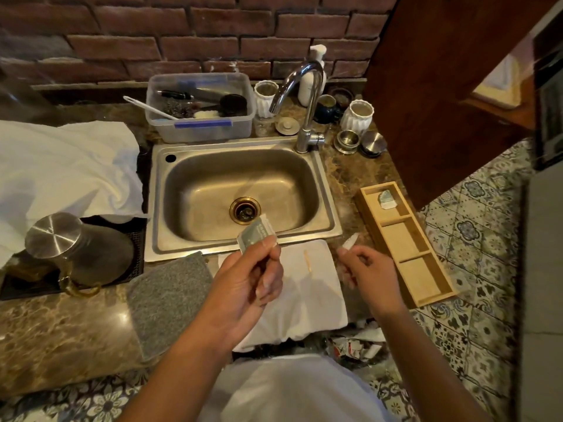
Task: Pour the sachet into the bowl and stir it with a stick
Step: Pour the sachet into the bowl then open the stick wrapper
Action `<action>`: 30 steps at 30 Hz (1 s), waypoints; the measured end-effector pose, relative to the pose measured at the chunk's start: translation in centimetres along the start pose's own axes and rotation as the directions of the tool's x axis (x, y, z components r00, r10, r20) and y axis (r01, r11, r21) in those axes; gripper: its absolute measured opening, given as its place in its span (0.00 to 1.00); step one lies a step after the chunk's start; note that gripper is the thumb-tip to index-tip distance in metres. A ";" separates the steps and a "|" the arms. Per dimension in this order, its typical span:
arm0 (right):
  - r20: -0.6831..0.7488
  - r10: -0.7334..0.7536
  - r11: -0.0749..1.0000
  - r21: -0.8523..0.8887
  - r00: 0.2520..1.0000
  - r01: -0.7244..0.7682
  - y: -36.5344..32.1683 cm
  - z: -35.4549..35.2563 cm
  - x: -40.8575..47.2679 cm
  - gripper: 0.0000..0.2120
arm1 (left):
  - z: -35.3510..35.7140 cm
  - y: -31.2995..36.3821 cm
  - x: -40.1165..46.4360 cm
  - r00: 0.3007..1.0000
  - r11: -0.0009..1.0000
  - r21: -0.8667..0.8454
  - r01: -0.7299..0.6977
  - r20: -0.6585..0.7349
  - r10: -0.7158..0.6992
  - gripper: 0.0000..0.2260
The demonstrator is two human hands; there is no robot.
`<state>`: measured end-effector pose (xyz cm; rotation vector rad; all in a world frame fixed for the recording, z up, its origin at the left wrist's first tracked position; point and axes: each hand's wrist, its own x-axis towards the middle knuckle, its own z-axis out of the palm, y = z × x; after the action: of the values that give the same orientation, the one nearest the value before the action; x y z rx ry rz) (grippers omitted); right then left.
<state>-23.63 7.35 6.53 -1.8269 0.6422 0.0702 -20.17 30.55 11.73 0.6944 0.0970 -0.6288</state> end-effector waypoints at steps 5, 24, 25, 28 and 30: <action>-0.093 0.355 0.916 -0.167 0.930 -0.366 9.0 -1.4 4.8 0.11 | 0.8 -1.3 0.7 0.998 0.999 0.014 0.038 -0.047 -0.037 0.10; -0.061 0.199 0.715 -0.673 0.978 -0.188 11.4 -3.2 6.8 0.17 | 2.3 -3.8 2.0 0.989 0.981 0.156 0.113 -0.108 -0.097 0.10; 0.009 0.169 0.773 -0.622 0.986 -0.127 10.2 -3.1 6.5 0.14 | 2.3 -3.9 1.9 0.989 0.982 0.139 0.131 -0.089 -0.120 0.11; 0.220 0.036 0.958 -0.284 0.975 0.029 4.7 -2.8 5.1 0.03 | 2.4 -4.0 1.8 0.977 0.975 0.064 0.212 -0.016 -0.212 0.14; 0.357 -0.138 0.985 -0.052 0.924 0.167 0.0 -2.8 3.9 0.12 | 2.6 -4.2 1.7 0.963 0.964 0.016 0.265 0.038 -0.265 0.16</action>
<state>-21.03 3.33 6.09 -1.8754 0.2448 0.3171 -21.52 25.61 10.90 0.6845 0.1512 -0.9008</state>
